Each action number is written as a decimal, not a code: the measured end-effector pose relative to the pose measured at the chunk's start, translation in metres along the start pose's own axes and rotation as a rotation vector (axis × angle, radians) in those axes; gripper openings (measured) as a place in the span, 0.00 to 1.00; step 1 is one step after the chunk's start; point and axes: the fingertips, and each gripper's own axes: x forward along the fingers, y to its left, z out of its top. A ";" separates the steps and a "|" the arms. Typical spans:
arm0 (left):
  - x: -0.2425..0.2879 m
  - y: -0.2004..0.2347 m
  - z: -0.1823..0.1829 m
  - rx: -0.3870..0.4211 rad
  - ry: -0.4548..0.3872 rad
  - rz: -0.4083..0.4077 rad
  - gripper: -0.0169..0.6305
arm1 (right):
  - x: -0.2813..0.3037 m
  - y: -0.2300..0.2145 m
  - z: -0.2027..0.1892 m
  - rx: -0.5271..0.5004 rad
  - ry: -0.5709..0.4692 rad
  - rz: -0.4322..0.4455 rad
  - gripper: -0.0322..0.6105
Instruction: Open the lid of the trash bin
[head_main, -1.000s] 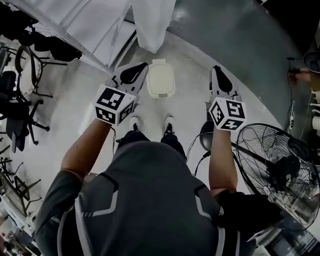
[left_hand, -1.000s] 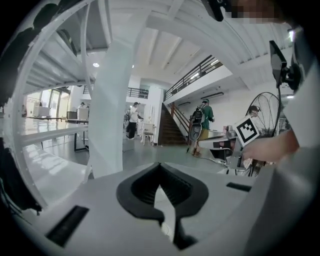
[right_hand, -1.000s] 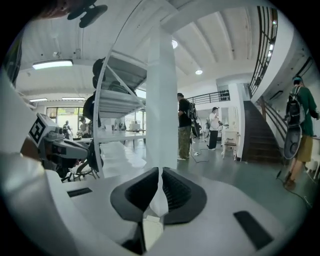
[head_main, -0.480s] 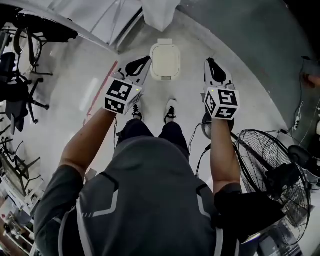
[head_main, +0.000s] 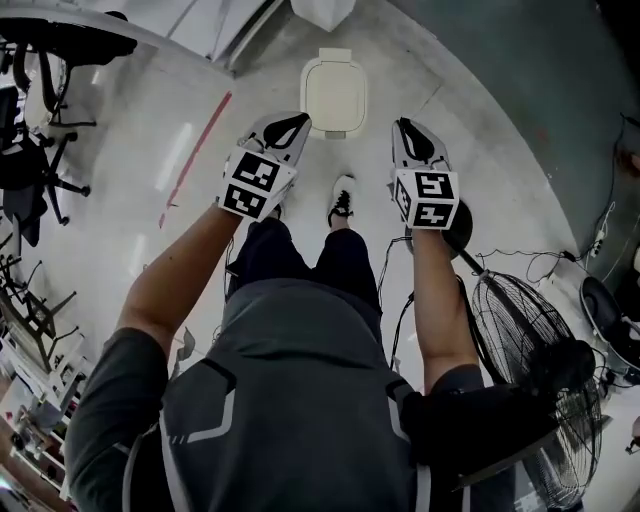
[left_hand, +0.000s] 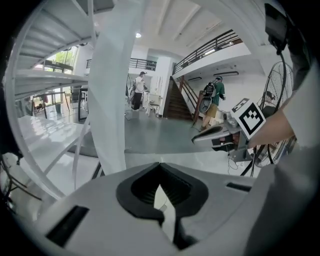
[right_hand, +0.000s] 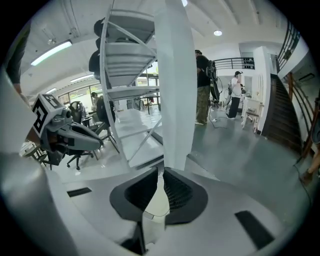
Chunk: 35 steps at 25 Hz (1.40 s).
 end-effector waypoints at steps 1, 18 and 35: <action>0.006 0.001 -0.007 0.001 0.010 0.001 0.04 | 0.006 0.002 -0.007 0.004 0.008 0.002 0.12; 0.078 0.004 -0.141 -0.084 0.239 -0.045 0.04 | 0.102 0.018 -0.131 0.030 0.196 0.031 0.18; 0.138 0.008 -0.233 -0.211 0.342 -0.041 0.04 | 0.188 0.051 -0.241 0.006 0.334 0.159 0.12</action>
